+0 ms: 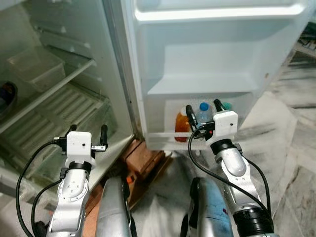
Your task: Restocking fridge
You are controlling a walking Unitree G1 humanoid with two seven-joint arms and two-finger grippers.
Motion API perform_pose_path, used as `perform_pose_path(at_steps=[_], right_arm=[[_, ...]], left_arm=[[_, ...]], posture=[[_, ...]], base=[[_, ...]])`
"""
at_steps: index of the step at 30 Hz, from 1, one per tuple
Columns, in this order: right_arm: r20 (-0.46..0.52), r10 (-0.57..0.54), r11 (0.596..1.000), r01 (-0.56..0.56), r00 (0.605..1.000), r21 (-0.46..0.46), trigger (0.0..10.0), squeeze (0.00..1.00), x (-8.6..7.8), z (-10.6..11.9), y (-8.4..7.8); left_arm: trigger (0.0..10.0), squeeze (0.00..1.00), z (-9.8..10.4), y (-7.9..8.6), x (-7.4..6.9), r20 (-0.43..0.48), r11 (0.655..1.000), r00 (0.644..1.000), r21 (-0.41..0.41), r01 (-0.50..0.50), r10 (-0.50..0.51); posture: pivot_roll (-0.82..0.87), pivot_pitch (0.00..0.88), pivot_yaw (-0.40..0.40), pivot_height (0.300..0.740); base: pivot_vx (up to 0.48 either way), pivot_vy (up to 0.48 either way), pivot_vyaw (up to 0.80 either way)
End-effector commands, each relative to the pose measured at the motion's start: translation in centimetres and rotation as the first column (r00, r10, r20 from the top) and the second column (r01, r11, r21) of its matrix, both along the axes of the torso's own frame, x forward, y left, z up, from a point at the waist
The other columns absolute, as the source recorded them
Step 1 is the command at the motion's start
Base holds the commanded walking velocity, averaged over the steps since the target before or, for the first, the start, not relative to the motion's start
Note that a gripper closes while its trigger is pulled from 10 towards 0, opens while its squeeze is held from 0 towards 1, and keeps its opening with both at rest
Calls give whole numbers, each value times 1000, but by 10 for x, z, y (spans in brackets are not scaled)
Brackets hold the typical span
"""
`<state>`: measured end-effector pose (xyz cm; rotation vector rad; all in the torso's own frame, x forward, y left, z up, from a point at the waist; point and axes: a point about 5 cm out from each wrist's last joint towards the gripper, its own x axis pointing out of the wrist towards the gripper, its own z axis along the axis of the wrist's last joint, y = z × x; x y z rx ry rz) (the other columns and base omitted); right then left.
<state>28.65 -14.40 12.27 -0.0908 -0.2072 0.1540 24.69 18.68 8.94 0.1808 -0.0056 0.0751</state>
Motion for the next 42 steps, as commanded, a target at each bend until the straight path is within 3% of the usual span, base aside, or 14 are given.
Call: perform_pose_path(at_steps=[1,5,10,14,23,28,42], right_arm=[[25,-54,998,54,998,8,10000,0,-1,9,-11],[0,-86,996,86,996,37,10000,0,3,11,-17],[7,-60,997,60,998,43,10000,0,10,17,-8],[13,-43,998,43,999,47,10000,0,9,22,-3],[2,-57,998,57,998,41,10000,0,8,22,-7],[-113,-73,993,83,991,87,10000,0,7,9,-8],[-159,-67,994,80,985,78,10000,0,1,2,-8]], left_arm=[[10000,0,7,8,-3,25,999,999,10,-30,30],[10000,0,5,7,-4,24,1000,999,15,-23,22],[10000,0,3,3,0,27,1000,999,12,-18,17],[10000,0,4,-2,1,29,1000,999,0,-16,16],[10000,0,3,-6,-2,29,1000,1000,-5,-1,1],[10000,0,4,-3,-1,17,999,999,-10,-31,31],[10000,0,-1,-7,-4,-16,998,998,-24,-62,61]], posture=[[124,0,41,568],[125,0,31,588],[118,4,20,623],[113,12,19,648],[106,36,19,703],[110,50,15,738],[110,73,11,740]], base=[[0,0,0],[0,0,0],[0,0,0],[0,0,0],[0,0,0],[0,0,0],[0,0,0]])
